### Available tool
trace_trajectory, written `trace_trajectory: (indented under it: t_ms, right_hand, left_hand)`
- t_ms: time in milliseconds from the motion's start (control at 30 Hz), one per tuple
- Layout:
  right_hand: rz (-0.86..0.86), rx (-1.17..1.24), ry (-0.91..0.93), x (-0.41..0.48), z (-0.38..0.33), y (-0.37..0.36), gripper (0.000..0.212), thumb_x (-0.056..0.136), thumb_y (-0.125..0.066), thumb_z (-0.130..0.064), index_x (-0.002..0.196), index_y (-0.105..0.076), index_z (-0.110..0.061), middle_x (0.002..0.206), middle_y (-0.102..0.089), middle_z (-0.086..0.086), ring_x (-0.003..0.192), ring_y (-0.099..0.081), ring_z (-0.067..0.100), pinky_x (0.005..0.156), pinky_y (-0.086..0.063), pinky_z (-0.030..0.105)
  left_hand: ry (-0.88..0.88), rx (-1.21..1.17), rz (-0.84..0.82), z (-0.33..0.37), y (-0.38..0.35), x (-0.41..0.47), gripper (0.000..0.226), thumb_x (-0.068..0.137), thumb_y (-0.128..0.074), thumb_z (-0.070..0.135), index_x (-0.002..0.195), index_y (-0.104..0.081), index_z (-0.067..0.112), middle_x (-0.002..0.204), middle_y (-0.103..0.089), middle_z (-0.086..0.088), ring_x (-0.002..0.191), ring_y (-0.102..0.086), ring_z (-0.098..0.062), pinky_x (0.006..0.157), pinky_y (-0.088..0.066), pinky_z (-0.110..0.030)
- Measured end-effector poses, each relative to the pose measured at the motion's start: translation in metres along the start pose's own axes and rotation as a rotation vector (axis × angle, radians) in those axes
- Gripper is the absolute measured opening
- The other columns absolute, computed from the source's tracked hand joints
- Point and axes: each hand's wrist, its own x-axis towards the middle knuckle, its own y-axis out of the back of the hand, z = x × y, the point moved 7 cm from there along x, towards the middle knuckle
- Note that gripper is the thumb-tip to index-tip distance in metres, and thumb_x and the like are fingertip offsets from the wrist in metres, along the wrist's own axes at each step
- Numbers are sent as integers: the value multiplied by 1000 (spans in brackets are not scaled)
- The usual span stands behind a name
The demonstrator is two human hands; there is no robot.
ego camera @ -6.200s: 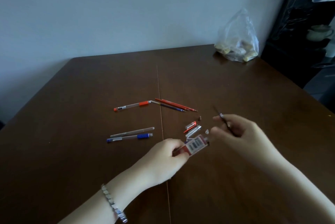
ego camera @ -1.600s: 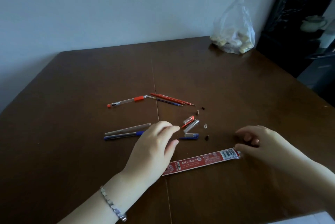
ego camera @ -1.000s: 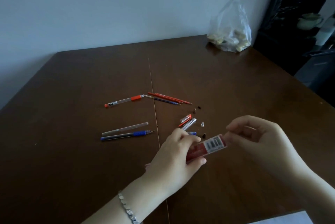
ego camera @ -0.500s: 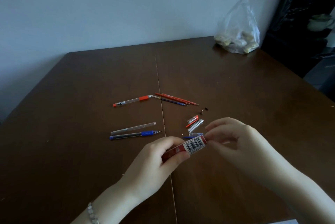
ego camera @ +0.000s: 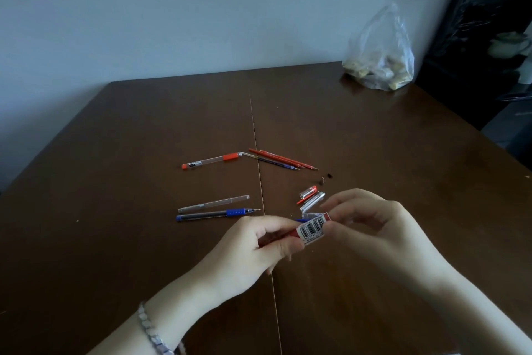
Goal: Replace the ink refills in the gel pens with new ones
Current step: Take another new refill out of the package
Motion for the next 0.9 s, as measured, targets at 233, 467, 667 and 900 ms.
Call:
trace_trajectory:
  t_ms: [233,467,667,900]
  right_hand:
    - [-5,311,-28,-5,8,-5,24,57,-79,-40,61,-72,-17,100,-68,0,89,-68,16,70,-54,21]
    - [174,346,-108,-7,17,16,18,69,-61,-25,67,-70,-10,87,-73,-5,75,-66,2,66,-50,12]
    - [290,503,-170,-7,32,20,30,73,-63,-43,80,-64,-14,63,-66,-2,60,-58,7,56,-49,14]
    - [262,563,-170,-7,41,14,54,42,-80,-59,77,-68,-21,71,-70,3,68,-65,12,64,-55,22]
  left_hand:
    - [110,-173,-149,-4,-4,-1,18,75,-56,38,87,-66,28,53,-58,12,41,-43,-3,46,-39,-13]
    - [162,-64,-59,-14,4,0,13,80,-56,34,90,-63,31,53,-61,15,41,-45,-2,50,-43,-14]
    - [187,-82,54,-20,7,0,6,82,-59,28,78,-62,26,51,-61,14,39,-45,-4,50,-43,-17]
    - [210,-137,86,-19,4,-2,8,80,-62,25,79,-65,17,57,-68,6,38,-47,-6,45,-43,-17]
